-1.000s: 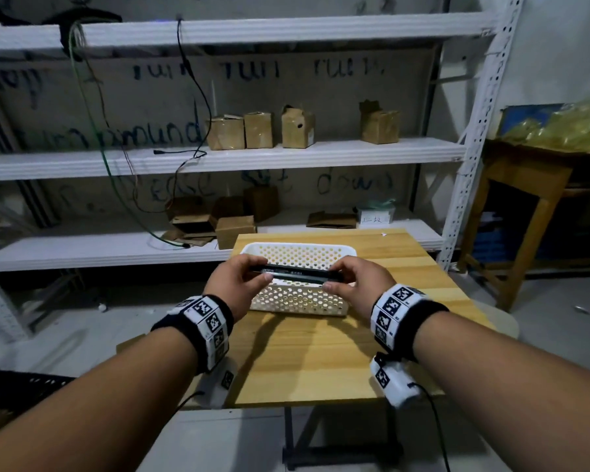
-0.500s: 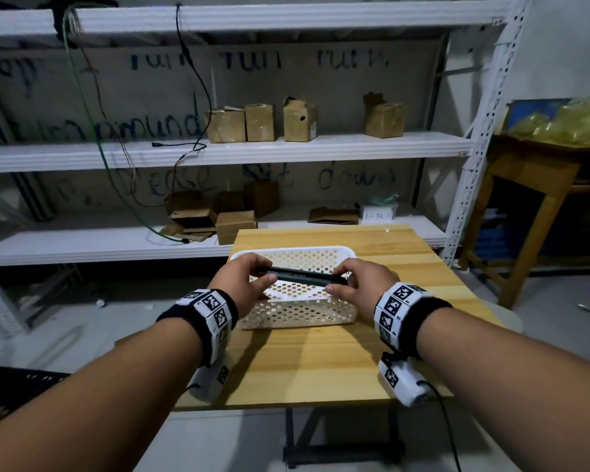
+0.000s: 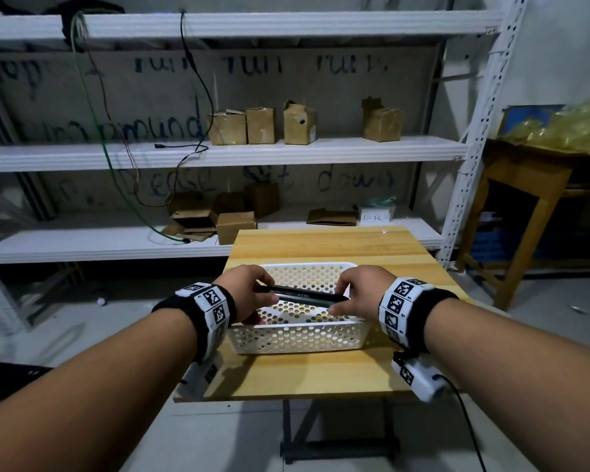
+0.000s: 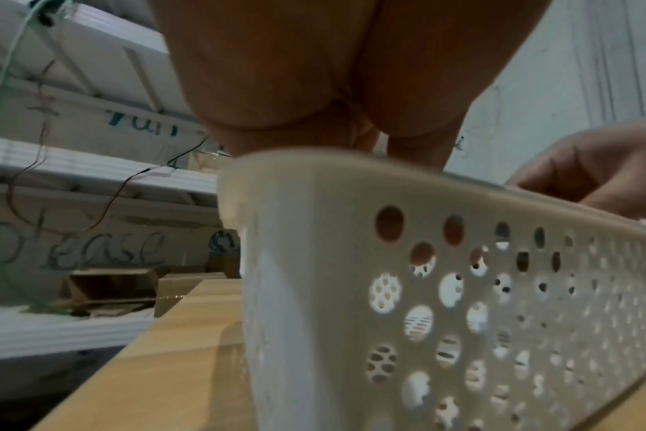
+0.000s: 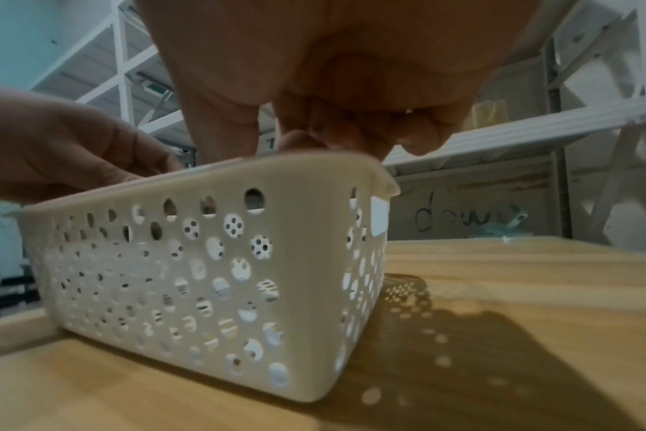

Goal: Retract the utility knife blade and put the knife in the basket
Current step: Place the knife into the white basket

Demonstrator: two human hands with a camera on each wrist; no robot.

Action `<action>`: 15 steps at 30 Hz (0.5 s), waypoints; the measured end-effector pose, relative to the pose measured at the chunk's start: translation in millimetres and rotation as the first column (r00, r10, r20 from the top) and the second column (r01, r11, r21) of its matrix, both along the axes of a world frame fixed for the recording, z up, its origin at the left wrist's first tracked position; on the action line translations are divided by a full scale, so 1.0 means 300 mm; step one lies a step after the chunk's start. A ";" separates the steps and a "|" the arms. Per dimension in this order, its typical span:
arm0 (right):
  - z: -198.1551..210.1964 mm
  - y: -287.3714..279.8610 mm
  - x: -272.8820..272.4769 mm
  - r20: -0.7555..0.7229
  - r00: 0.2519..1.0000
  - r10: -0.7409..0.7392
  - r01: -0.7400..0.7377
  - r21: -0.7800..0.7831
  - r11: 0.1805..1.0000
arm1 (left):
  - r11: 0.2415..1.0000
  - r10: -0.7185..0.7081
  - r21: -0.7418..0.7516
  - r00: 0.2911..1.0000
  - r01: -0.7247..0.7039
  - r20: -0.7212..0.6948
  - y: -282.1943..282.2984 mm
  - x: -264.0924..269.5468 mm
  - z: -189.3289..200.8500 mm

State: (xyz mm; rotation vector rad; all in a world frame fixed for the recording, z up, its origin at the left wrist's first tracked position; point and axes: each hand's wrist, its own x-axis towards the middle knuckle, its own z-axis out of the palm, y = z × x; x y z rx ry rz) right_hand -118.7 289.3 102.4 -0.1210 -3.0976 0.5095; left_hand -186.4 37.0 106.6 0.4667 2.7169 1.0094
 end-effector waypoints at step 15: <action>0.005 -0.072 -0.074 0.309 0.950 0.038 -0.183 0.457 0.870 | 0.752 -0.243 -0.638 0.970 0.168 -0.031 0.098 -0.041 -0.036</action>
